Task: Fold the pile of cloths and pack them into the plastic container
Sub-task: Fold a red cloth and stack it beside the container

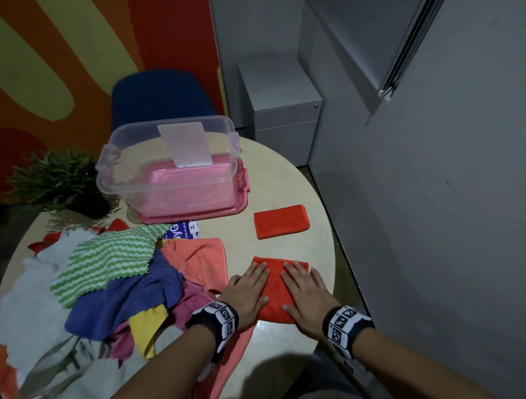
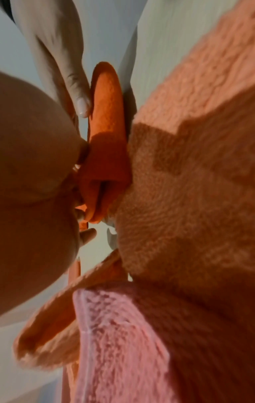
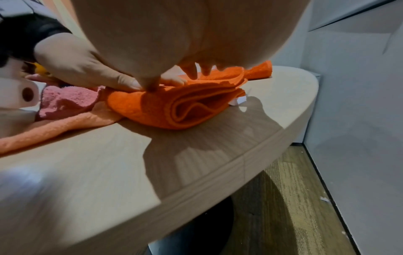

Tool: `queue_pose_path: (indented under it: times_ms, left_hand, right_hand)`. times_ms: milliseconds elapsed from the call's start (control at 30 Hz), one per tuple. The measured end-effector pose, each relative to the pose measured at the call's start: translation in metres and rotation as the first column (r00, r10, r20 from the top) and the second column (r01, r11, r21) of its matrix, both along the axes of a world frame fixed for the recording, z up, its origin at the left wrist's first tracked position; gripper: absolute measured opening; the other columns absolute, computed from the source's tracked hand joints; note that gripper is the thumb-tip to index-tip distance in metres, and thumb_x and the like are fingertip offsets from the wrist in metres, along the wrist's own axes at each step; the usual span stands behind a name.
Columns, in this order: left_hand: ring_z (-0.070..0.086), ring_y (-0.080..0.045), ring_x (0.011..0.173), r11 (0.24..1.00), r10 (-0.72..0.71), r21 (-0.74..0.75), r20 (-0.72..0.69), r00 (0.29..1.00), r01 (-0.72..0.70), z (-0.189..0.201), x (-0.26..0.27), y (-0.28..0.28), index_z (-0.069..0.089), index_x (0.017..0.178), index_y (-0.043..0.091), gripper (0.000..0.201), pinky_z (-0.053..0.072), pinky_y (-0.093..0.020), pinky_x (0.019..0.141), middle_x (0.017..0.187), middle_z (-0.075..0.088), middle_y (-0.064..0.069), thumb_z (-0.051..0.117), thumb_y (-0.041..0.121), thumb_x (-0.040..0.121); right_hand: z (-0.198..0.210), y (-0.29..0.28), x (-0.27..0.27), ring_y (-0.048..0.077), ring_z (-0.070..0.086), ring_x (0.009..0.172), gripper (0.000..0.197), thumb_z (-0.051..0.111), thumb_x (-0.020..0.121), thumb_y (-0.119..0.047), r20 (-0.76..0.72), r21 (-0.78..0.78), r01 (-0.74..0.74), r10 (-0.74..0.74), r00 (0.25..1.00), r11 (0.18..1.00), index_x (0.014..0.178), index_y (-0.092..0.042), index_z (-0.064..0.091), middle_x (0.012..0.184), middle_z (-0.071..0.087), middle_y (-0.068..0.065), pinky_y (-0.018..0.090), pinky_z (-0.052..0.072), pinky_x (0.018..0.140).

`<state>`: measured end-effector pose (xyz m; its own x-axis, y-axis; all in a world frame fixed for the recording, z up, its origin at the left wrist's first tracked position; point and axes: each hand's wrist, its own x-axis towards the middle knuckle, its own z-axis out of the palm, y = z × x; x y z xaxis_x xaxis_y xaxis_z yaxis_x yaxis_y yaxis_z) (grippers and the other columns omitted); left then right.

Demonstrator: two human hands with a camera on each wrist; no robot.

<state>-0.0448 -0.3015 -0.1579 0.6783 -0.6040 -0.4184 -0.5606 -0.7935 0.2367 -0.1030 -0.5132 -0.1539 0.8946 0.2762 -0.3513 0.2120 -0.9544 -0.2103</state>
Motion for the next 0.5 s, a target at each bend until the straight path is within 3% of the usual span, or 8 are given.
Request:
queue_pose_path:
  times_ms: [133,233,333,500]
  left_hand:
    - [-0.005,-0.011,0.151,1.0,0.015,0.004,-0.049,0.999,-0.015,-0.005,0.006,0.004,-0.002,0.157,0.024,0.064,0.023,-0.044,0.116,0.164,-0.011,0.008,0.026,0.044,0.103]
    - [-0.005,-0.012,0.151,0.999,-0.028,0.028,-0.044,0.999,0.029,-0.007,0.008,0.008,-0.006,0.157,0.026,0.065,0.025,-0.044,0.113,0.163,-0.015,0.008,0.027,0.042,0.103]
    - [-0.009,-0.015,0.151,0.993,-0.06,0.094,-0.059,0.996,0.065,-0.005,0.01,0.011,-0.01,0.155,0.029,0.07,0.022,-0.046,0.114,0.162,-0.02,0.01,0.029,0.05,0.101]
    - [-0.013,-0.026,0.151,0.979,-0.045,0.192,-0.103,0.994,0.064,-0.003,0.01,0.014,-0.02,0.152,0.034,0.085,0.014,-0.052,0.116,0.159,-0.027,0.014,0.03,0.069,0.093]
  right_hand:
    - [-0.006,-0.006,0.002,0.02,-0.01,0.153,0.08,0.032,0.098,-0.059,-0.094,-0.052,0.018,-0.023,0.995,0.998,0.158,-0.021,-0.003,0.166,-0.012,-0.001,0.046,-0.01,0.12]
    - [-0.013,-0.014,0.002,0.017,-0.016,0.152,0.081,0.023,0.096,-0.066,-0.126,-0.087,-0.005,-0.006,0.992,0.996,0.157,-0.025,-0.011,0.162,-0.024,-0.006,0.05,-0.013,0.118]
    - [-0.016,-0.021,0.005,0.016,-0.021,0.15,0.082,0.016,0.094,-0.07,-0.162,-0.119,-0.057,0.037,0.986,0.991,0.155,-0.027,-0.018,0.154,-0.035,-0.009,0.053,-0.015,0.117]
    - [-0.01,-0.039,0.022,0.016,-0.022,0.15,0.087,0.022,0.09,-0.076,-0.248,-0.129,-0.165,0.129,0.96,0.978,0.153,-0.033,-0.022,0.151,-0.038,-0.012,0.059,-0.014,0.117]
